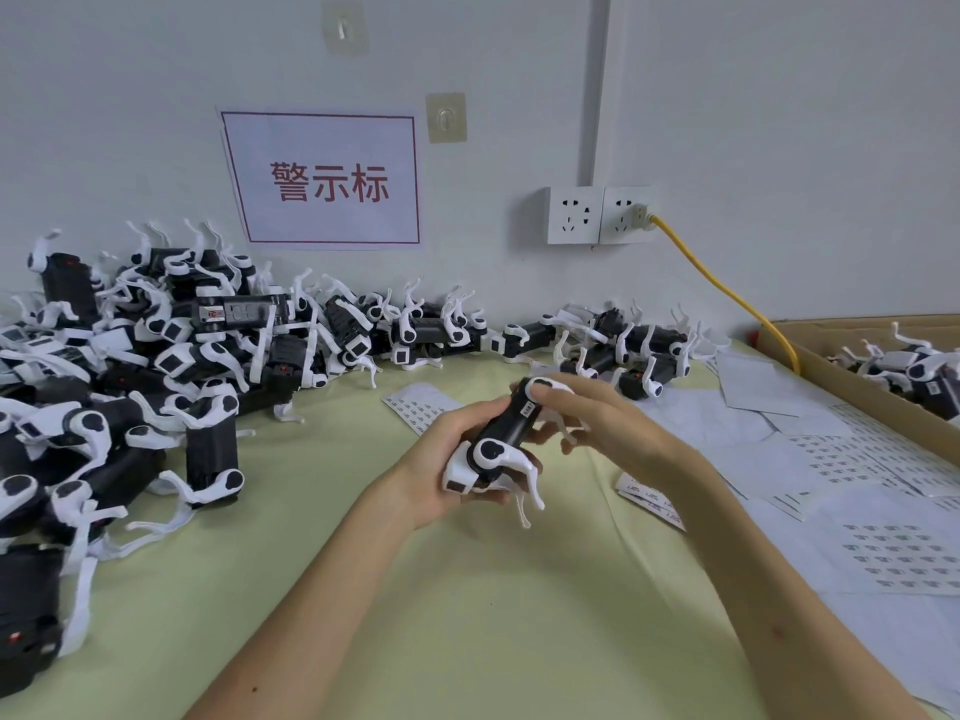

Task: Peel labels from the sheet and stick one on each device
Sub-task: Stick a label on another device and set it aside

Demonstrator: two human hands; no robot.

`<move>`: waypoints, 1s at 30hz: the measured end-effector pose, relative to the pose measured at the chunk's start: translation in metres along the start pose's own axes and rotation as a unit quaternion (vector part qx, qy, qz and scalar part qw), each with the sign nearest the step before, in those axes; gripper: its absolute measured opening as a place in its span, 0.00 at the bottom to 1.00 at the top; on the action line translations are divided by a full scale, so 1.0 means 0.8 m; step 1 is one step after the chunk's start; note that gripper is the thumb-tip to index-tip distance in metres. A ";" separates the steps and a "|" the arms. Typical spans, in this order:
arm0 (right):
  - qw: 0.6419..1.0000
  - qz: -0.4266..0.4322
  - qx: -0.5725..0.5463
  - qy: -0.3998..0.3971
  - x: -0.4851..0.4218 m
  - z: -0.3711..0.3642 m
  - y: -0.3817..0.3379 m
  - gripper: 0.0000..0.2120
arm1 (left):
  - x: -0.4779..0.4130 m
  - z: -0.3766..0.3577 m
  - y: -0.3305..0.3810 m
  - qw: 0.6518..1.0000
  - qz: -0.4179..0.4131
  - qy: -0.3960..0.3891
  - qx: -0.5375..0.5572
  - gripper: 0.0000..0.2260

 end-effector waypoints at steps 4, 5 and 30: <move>0.998 -0.040 -0.027 -0.044 0.001 0.003 0.014 0.20 | -0.005 0.023 -0.013 0.995 0.036 0.084 0.047 0.26; 0.997 -0.045 -0.051 -0.048 0.002 0.006 0.015 0.18 | -0.006 0.032 -0.010 0.991 0.018 0.114 0.074 0.24; 0.886 -0.056 -0.247 0.388 0.026 0.144 0.061 0.12 | 0.002 0.078 0.010 0.953 -0.101 0.273 0.086 0.14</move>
Point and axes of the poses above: each hand's wrist, its own x-axis away from the middle knuckle, its own z-axis out of the back of the hand, y = z × x, the point moved 9 cm from there along -x, towards the middle knuckle, and after that the axes turned 1 degree about z, right-handed, at the moved point
